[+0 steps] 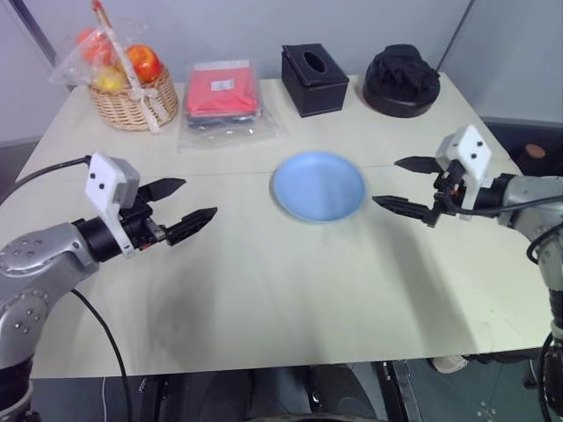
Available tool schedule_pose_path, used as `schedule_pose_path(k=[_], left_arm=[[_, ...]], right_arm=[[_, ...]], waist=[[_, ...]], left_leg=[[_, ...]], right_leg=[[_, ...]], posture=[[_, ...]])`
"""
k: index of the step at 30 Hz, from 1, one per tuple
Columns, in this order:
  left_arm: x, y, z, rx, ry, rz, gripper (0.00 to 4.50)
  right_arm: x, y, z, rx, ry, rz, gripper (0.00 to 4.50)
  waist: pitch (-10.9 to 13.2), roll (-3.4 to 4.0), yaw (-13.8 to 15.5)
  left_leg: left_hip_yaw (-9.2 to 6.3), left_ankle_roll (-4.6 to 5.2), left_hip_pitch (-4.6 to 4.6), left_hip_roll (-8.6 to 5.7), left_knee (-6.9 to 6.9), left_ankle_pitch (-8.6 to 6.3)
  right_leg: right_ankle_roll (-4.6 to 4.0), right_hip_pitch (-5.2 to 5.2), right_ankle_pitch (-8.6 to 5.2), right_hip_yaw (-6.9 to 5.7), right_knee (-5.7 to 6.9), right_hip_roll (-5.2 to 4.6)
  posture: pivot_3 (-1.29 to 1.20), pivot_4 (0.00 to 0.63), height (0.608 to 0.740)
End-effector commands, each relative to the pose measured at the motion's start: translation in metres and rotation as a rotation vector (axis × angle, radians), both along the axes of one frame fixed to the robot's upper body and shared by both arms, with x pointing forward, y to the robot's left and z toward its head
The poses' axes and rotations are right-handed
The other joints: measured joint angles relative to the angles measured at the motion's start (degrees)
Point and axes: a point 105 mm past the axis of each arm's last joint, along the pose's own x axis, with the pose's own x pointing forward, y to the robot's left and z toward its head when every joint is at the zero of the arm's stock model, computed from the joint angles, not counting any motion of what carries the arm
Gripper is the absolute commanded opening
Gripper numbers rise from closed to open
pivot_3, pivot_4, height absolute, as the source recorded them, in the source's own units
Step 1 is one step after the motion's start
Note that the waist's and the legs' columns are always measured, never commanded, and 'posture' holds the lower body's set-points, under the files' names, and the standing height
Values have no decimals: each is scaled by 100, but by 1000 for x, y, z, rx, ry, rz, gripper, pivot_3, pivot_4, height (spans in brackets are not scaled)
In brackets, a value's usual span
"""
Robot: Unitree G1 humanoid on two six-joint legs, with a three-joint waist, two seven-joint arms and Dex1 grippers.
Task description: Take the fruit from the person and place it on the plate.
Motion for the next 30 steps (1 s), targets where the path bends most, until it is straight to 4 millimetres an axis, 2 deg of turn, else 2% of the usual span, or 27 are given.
schedule_pose_path(k=[1,30], left_arm=[[-1,-1,9,1,-48,-10,4500],[2,-4,10,3,-56,-20,4500]], right_arm=[[-3,1,16,-13,-57,8,4486],[-5,2,15,11,-60,-6,4486]], waist=[[0,0,2],[0,0,1]], left_leg=[[0,0,0,0,0,0],[0,0,0,0,1,0]], right_leg=[[0,0,0,0,0,0],[0,0,0,0,1,0]], posture=[[0,150,740],[0,150,740]])
